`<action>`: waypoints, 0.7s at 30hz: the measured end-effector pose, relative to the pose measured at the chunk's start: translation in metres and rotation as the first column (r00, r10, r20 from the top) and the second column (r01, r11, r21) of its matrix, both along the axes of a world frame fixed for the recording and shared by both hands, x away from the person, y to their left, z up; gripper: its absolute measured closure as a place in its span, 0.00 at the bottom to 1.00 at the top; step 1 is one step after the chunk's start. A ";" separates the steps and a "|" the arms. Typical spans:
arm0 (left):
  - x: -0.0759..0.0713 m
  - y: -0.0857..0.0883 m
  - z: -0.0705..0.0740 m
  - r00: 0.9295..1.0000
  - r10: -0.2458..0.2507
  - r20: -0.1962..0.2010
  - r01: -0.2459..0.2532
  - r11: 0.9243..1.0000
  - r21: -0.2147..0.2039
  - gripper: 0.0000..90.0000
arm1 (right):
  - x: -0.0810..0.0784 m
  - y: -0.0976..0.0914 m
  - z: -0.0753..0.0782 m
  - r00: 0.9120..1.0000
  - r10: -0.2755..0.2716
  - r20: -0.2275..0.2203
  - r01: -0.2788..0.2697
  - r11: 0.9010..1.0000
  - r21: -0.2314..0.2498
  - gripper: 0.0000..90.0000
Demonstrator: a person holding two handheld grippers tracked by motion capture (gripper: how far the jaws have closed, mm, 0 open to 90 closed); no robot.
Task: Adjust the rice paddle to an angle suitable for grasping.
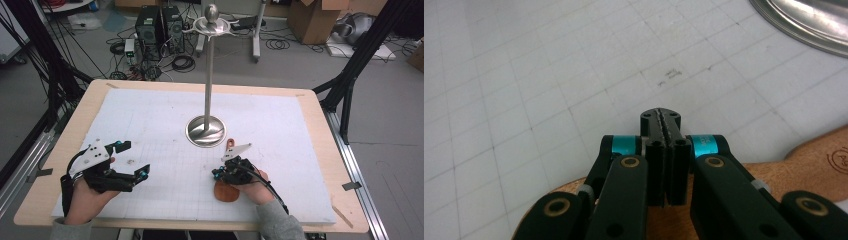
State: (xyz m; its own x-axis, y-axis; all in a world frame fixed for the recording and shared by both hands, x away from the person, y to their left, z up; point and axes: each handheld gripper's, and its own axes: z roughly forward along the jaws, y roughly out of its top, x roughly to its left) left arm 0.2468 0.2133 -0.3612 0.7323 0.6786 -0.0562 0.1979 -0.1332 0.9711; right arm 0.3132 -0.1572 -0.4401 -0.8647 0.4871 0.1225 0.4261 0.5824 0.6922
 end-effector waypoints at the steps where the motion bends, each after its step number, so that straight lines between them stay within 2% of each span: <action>1: 0.002 -0.003 0.000 1.000 -0.008 -0.001 0.008 1.000 -0.002 0.03 | -0.001 -0.003 0.000 1.000 -0.005 -0.002 0.005 1.000 0.001 0.99; 14: 0.013 -0.018 0.000 0.999 -0.048 -0.006 0.048 0.999 0.003 0.03 | -0.008 -0.024 0.001 0.999 -0.031 0.013 0.031 0.999 -0.015 0.99; 21: 0.019 -0.028 -0.001 0.997 -0.071 -0.011 0.071 0.997 0.003 0.03 | -0.012 -0.038 0.001 0.999 -0.043 -0.003 0.043 0.999 -0.010 0.99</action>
